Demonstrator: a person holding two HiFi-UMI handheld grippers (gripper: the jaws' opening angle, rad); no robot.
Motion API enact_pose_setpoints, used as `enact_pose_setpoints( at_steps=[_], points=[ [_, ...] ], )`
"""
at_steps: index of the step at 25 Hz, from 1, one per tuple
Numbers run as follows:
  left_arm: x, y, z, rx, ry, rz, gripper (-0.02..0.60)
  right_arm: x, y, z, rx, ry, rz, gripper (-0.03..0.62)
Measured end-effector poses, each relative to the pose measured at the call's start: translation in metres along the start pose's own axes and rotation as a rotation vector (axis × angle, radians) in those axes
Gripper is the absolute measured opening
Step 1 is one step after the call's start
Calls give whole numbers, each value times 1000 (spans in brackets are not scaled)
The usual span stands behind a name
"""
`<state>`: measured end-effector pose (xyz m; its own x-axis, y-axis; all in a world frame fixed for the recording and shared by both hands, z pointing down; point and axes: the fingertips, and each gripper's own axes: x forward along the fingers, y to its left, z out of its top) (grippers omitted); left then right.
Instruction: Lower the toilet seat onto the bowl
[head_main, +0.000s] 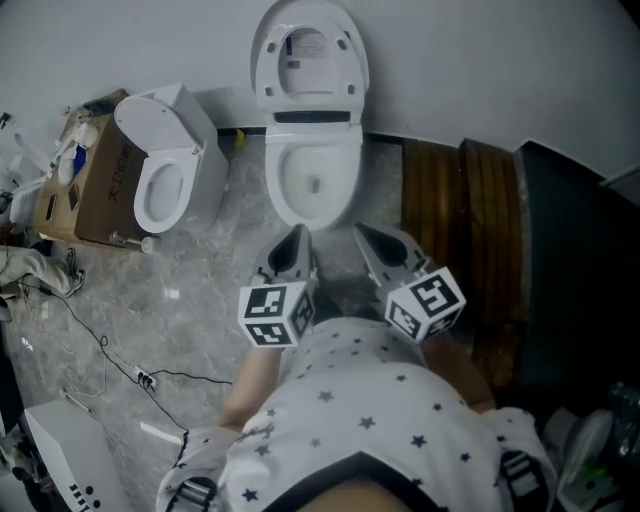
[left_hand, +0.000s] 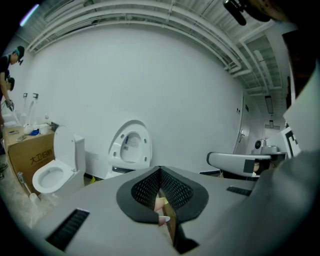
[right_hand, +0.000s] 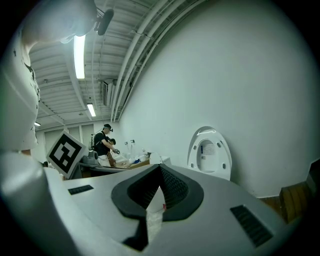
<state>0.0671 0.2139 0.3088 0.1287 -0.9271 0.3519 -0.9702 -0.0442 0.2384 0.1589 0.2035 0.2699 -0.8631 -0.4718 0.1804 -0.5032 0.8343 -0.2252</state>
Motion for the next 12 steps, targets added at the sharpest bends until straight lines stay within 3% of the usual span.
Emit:
enact_pose_setpoints(
  at_steps=[12],
  points=[
    [58,53,35,-10,22,-27,-2,76,-33,25,-1,-2,-34,5]
  ],
)
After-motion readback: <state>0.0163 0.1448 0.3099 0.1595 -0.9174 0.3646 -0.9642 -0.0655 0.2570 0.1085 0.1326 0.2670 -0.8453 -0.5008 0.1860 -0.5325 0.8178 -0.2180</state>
